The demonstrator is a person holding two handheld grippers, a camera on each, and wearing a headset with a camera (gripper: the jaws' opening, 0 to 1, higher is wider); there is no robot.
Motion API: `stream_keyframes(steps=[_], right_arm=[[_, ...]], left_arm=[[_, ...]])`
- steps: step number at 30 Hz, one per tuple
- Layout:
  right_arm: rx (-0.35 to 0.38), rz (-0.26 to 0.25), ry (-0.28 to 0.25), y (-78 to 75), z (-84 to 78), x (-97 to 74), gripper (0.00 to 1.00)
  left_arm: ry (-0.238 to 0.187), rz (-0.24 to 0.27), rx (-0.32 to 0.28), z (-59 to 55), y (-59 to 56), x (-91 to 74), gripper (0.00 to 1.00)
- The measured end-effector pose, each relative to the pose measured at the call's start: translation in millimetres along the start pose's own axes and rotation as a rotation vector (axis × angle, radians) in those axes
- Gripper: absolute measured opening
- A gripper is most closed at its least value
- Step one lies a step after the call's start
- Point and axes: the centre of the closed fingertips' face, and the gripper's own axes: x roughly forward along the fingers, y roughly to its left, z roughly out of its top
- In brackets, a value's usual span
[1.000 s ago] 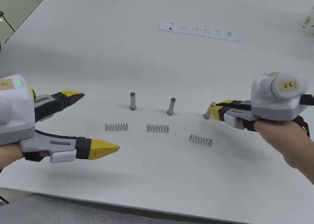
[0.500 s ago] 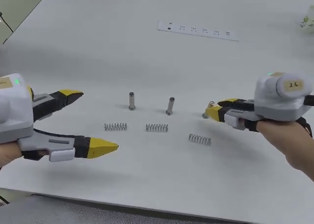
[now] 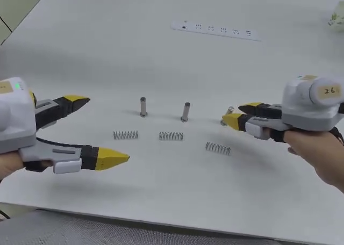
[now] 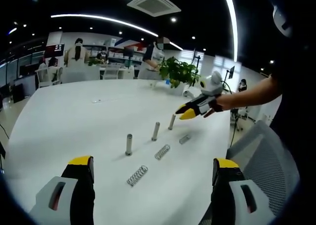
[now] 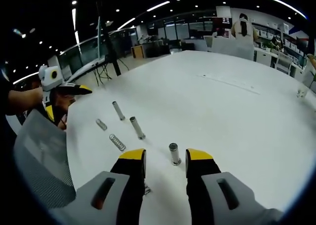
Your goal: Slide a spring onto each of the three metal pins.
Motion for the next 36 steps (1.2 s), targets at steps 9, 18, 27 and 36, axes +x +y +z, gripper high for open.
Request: stream_keyframes(steps=[9,18,27,36], right_arm=[[-0.161,0.045,0.014,13.3,-5.7,-11.6,0.29],[-0.393,0.157,0.096,45.4,-21.8,-11.9,0.28],[-0.522,0.239,0.181,63.2,-38.2,-8.9,0.26],[-0.538,0.273,0.286,55.1,-47.0,-4.8,0.21]], left_arm=[[0.002,-0.006,0.001,-1.4,0.1,0.5,0.98],[0.000,-0.006,0.003,-0.4,0.5,0.0,0.98],[-0.003,-0.001,0.005,-0.7,0.5,-3.1,0.98],[0.000,-0.001,0.003,-1.6,0.9,-4.6,0.98]])
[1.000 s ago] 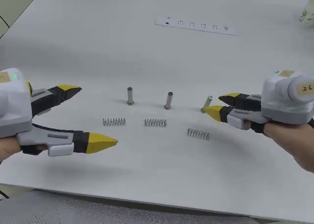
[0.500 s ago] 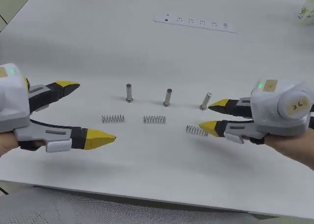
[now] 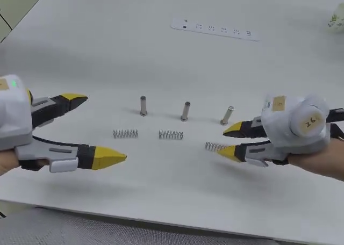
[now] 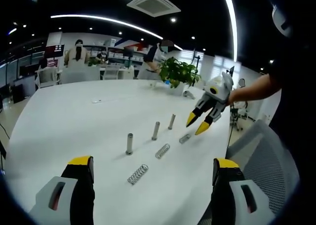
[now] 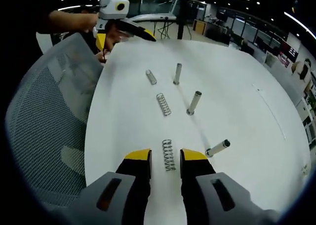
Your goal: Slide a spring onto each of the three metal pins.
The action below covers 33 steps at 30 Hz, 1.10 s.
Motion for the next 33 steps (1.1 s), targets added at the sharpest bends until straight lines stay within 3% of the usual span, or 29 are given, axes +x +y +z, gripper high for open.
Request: stream_keyframes(steps=[1,2,16,33], right_arm=[[-0.005,0.007,0.016,-0.3,-2.6,1.1,0.21],[0.010,0.033,0.065,2.4,-10.0,2.2,0.19],[-0.001,0.065,0.163,0.3,-23.2,19.4,0.14],[-0.015,0.109,0.225,1.1,-29.4,27.7,0.09]], left_arm=[[-0.001,0.000,0.000,0.2,0.0,0.1,0.98],[-0.001,0.000,0.000,0.5,0.0,0.2,0.98],[0.003,-0.007,0.006,1.6,-1.3,0.5,0.97],[0.009,-0.011,0.002,-1.3,-2.6,-0.9,0.97]])
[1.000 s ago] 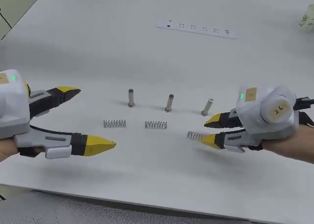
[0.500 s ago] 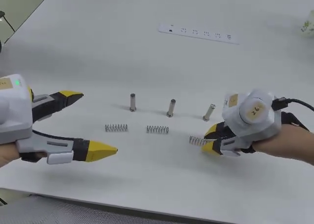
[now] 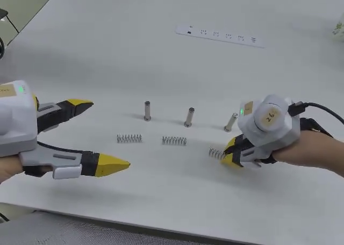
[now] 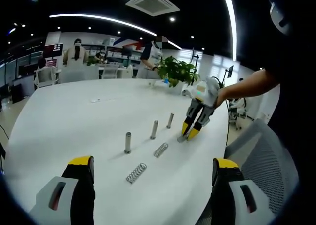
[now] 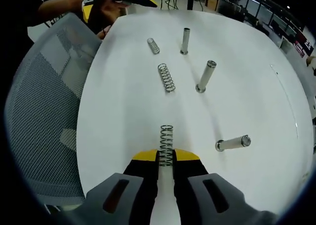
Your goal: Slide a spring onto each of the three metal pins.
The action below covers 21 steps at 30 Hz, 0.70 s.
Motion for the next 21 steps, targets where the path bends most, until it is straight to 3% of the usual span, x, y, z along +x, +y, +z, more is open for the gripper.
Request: stream_keyframes(steps=[9,17,21], right_arm=[[-0.047,0.008,-0.010,3.0,3.3,-9.0,0.08],[-0.060,0.006,-0.038,6.5,10.6,-25.2,0.08],[-0.067,0.009,-0.061,12.6,20.4,-34.1,0.08]], left_arm=[[0.006,-0.007,0.005,0.7,-2.4,0.5,0.97],[0.002,-0.034,0.014,4.2,-12.0,3.1,0.96],[0.015,-0.071,0.029,3.8,-21.2,8.0,0.95]])
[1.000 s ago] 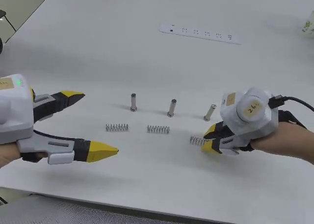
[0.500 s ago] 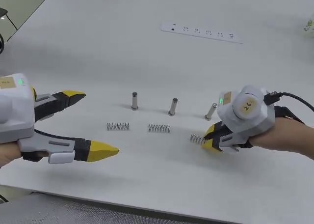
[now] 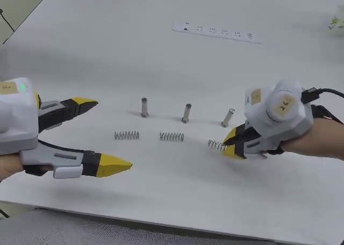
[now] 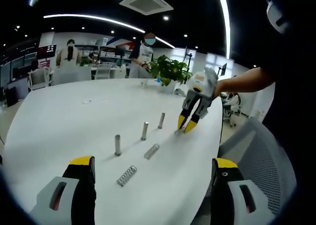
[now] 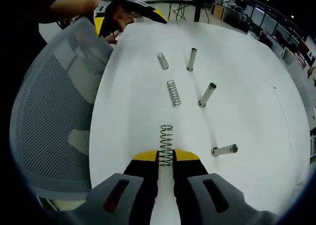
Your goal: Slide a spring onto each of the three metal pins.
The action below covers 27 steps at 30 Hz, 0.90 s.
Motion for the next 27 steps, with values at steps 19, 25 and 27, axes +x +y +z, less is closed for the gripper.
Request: stream_keyframes(steps=[19,25,27], right_arm=[[-0.047,0.009,-0.058,19.1,39.3,-15.2,0.08],[-0.096,0.010,-0.035,23.8,42.9,-15.0,0.08],[-0.101,0.017,-0.038,25.0,44.3,-15.3,0.08]], left_arm=[[0.021,-0.165,0.097,16.1,-37.2,47.6,0.80],[0.040,-0.227,0.121,14.2,-52.7,68.2,0.69],[0.049,-0.246,0.123,12.1,-58.5,73.3,0.66]])
